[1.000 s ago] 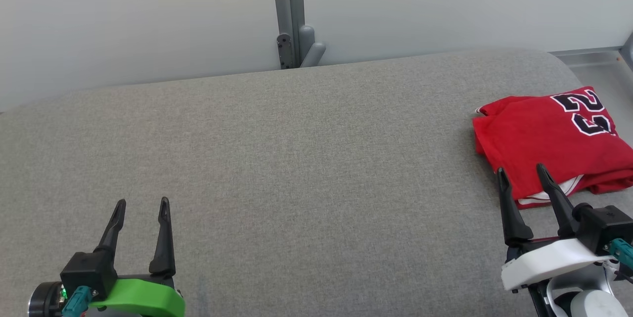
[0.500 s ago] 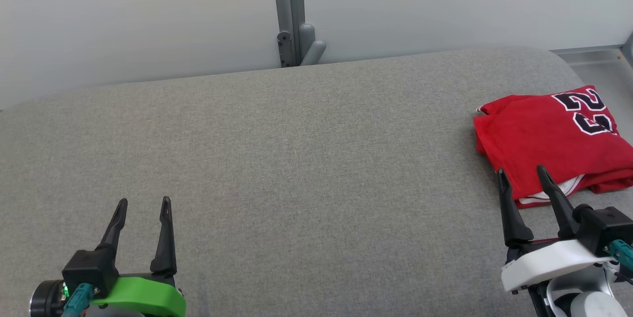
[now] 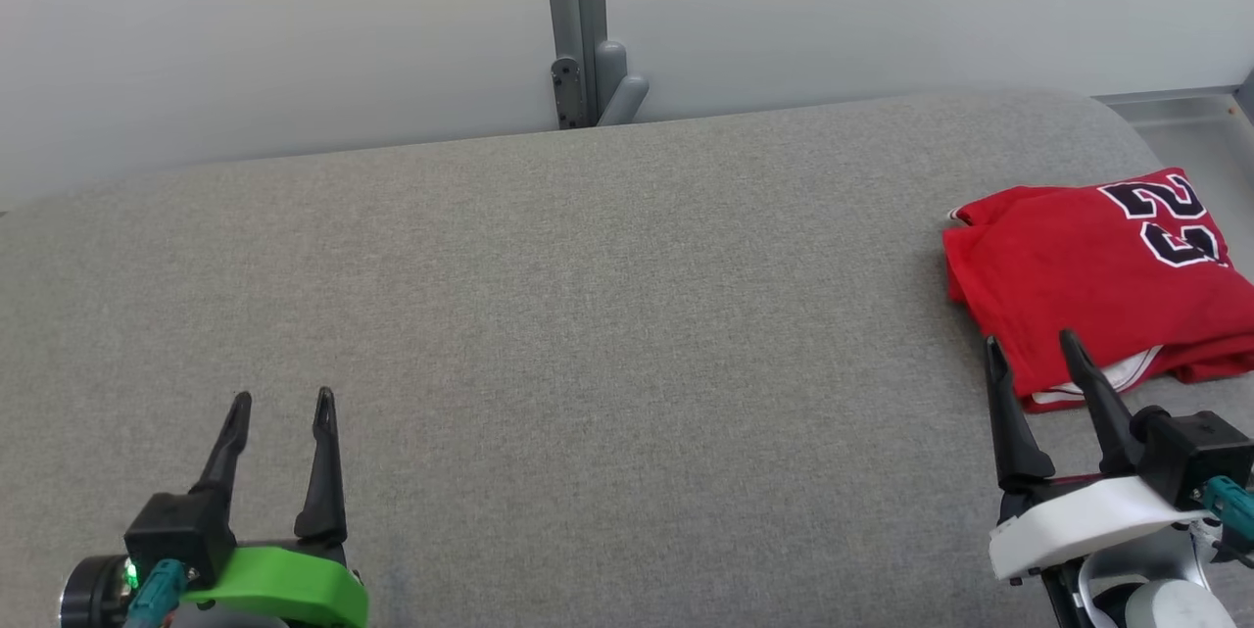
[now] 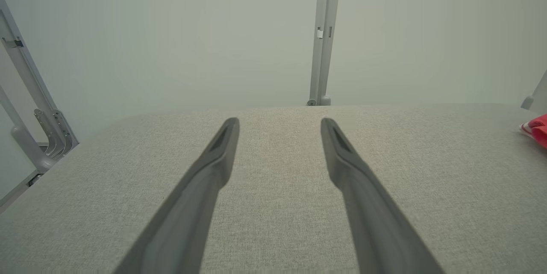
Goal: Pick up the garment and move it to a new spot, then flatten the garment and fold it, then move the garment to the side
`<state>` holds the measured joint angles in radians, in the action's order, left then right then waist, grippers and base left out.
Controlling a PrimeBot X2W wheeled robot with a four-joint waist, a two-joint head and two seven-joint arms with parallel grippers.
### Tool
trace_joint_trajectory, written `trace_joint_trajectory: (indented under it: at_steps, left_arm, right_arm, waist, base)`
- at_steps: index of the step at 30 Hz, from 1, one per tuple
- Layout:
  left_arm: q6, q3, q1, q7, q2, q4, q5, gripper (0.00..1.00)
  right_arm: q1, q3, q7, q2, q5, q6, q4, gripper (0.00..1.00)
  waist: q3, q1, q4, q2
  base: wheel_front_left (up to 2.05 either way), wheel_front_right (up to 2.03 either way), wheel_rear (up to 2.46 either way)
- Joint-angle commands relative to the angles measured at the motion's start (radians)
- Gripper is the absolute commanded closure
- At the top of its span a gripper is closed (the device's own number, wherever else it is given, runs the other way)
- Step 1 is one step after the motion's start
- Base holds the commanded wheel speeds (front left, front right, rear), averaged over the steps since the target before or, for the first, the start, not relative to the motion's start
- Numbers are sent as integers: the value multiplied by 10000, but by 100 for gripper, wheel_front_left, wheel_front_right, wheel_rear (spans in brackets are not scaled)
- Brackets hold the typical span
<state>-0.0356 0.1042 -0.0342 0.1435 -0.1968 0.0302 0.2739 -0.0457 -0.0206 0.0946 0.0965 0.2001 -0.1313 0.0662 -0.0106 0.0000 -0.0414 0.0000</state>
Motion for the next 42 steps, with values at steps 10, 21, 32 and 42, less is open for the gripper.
trace_joint_trajectory:
  at_steps: [10, 21, 32, 42]
  left_arm:
    - [114, 117, -47, 33, 259, 558, 1041, 100]
    - [363, 251, 397, 160, 437, 1000, 2997, 100]
    - [551, 361, 729, 268, 586, 1283, 4565, 100]
    - [727, 451, 1005, 358, 714, 1530, 5969, 100]
  right_arm:
    - [165, -286, -438, -121, 1006, -1, -779, 100]
    - [717, -858, -1159, -108, 2865, 0, -1461, 100]
    - [1156, -1301, -1728, -89, 4369, 1, -2008, 100]
    - [1545, -1687, -2229, -66, 5723, 2, -2500, 100]
  waist:
    - [13, 0, 23, 0]
    - [28, 0, 60, 0]
    - [44, 0, 94, 0]
    - [59, 0, 127, 0]
  base:
    - [0, 0, 0]
    - [0, 0, 0]
    - [0, 0, 0]
    - [0, 0, 0]
